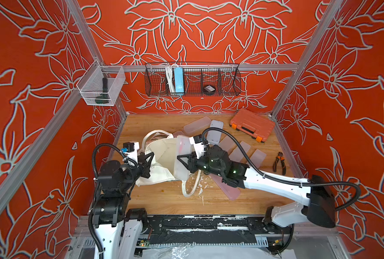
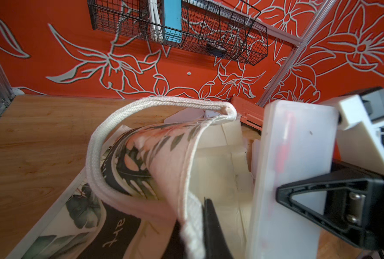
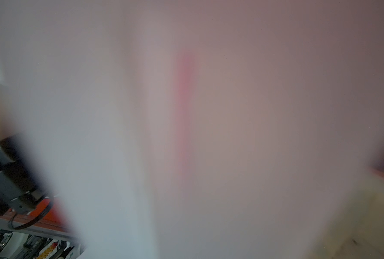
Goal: Take out the pencil case from the canvas bag
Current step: Place the canvas bag at the center of the board.
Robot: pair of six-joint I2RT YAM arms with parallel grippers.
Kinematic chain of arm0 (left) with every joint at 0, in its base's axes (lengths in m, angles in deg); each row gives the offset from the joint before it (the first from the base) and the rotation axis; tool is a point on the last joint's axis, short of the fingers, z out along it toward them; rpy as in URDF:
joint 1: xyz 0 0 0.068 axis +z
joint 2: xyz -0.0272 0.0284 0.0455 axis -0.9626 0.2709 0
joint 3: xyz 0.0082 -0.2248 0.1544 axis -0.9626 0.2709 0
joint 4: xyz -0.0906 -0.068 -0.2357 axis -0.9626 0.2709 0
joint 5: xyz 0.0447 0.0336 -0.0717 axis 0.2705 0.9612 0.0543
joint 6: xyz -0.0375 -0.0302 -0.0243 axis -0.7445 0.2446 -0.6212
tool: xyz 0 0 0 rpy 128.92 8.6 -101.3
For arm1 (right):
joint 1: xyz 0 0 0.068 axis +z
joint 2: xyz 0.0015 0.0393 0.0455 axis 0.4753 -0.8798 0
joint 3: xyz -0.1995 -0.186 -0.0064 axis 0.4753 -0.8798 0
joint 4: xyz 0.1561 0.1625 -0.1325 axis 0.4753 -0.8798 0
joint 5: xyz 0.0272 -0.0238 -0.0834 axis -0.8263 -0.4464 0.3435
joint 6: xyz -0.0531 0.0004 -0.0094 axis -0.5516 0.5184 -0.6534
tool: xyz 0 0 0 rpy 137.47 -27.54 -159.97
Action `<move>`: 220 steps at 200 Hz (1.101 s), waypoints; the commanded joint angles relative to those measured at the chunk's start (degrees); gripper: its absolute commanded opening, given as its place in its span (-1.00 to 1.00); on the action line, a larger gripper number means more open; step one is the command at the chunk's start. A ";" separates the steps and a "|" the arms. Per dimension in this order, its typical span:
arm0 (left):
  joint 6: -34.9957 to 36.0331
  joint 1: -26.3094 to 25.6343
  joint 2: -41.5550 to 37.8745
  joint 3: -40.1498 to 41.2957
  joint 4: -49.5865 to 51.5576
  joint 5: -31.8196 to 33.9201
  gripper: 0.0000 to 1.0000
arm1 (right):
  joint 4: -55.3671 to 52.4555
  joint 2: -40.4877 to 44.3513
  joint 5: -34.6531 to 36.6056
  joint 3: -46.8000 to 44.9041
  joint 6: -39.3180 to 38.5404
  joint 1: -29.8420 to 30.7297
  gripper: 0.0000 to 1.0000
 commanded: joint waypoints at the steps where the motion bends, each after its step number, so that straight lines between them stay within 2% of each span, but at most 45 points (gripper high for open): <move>1: -2.30 0.20 0.78 -2.33 -7.05 5.35 -1.00 | -2.13 4.57 3.12 -1.07 -2.04 -0.80 -0.62; 45: -7.63 0.20 3.65 -2.82 -9.17 11.84 -1.00 | -6.03 9.21 4.91 -2.82 -3.00 -1.61 -0.60; 87: -12.83 0.35 7.82 -5.20 -12.39 13.23 -1.00 | -7.92 12.00 6.65 -5.87 -2.32 -2.05 -0.61; 113: -15.33 0.87 10.03 -5.42 -14.50 12.34 -1.00 | -8.89 13.23 7.17 -7.74 -1.87 -2.34 -0.61; 157: -15.06 1.07 15.24 -6.70 -15.22 12.18 -1.00 | -11.93 14.33 8.07 -8.53 -1.36 -2.71 -0.61; 220: -20.15 1.27 22.42 -9.49 -20.73 3.79 -1.00 | -15.58 14.45 8.85 -8.53 0.28 -2.86 -0.63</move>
